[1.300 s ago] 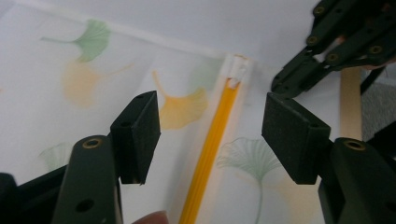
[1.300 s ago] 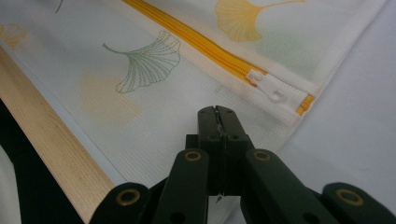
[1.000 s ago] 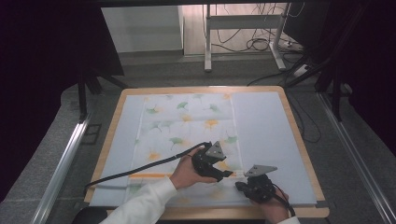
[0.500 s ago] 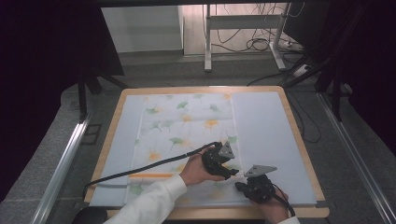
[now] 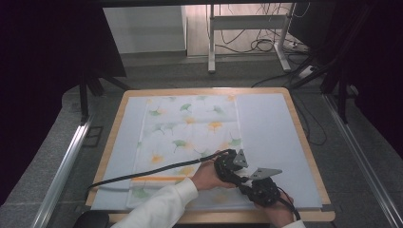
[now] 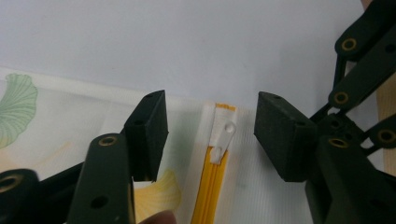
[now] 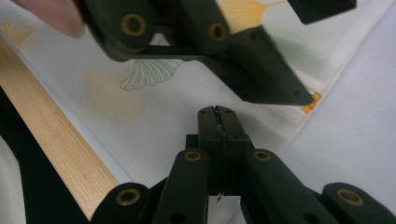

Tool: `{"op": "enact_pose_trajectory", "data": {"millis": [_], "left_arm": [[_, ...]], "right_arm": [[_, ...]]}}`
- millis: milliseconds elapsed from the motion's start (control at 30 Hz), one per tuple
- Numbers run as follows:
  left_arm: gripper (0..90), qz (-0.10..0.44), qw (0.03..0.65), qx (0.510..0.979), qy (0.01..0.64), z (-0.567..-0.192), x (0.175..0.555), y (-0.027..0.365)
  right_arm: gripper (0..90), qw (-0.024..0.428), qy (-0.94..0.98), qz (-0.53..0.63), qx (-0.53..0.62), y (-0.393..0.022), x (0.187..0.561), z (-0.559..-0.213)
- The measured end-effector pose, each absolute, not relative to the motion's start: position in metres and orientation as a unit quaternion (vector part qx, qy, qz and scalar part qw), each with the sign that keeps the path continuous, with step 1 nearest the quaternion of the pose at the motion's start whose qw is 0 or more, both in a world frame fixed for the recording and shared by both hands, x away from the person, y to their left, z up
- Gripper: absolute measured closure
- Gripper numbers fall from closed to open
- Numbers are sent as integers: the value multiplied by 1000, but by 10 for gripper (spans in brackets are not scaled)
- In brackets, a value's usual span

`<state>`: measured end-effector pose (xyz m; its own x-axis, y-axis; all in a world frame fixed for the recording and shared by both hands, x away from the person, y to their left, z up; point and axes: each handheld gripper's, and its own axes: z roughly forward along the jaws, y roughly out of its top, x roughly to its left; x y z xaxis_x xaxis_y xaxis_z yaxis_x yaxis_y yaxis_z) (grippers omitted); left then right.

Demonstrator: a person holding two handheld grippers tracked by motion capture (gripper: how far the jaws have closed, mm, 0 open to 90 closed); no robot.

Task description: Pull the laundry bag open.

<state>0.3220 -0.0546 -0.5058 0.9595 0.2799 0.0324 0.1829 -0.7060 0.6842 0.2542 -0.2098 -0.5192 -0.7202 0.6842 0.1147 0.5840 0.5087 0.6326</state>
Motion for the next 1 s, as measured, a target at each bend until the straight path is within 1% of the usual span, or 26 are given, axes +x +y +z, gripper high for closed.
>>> {"op": "enact_pose_trajectory", "data": {"millis": [167,333,500,567,700,800,1000], "left_arm": [[475,66,347,927,126,-511,327,-55],[521,54,347,927,129,-518,329,-58],[632,40,350,927,126,-517,330,-57],[697,41,347,929,125,-517,330,-56],[754,30,343,931,122,-517,332,-55],[827,28,345,929,127,-517,331,-55],[838,28,343,930,132,-517,331,-55]], "right_arm": [[894,74,866,333,366,-210,254,-519],[894,75,866,333,365,-210,255,-519],[894,75,866,333,365,-210,255,-519],[894,76,866,333,365,-210,255,-519],[894,75,866,333,365,-210,255,-519],[894,75,866,334,366,-210,255,-520],[894,75,866,333,365,-210,255,-520]]}}
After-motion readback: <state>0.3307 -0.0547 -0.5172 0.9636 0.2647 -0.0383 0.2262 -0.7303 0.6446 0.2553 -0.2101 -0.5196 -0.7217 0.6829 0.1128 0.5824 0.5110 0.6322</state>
